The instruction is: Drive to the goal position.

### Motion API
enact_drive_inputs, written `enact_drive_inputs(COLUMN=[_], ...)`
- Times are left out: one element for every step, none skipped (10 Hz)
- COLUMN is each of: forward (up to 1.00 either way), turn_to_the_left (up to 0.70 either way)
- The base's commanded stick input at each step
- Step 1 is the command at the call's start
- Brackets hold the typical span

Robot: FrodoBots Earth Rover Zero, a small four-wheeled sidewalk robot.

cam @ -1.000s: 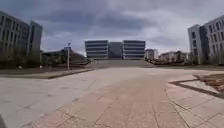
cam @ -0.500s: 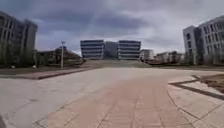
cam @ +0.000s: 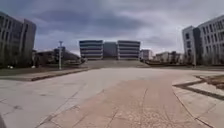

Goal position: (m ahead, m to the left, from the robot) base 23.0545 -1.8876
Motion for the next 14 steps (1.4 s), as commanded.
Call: enact_drive_inputs(forward=[0.70,0.70,0.70,0.70,0.70,0.70,0.70,0.70,0.70,0.70,0.70,0.70,0.70,0.70], turn_to_the_left=[-0.01,-0.13,-0.02,0.00,0.00,0.00,0.00,0.00,-0.03,-0.06,-0.08,0.00,0.00,-0.02])
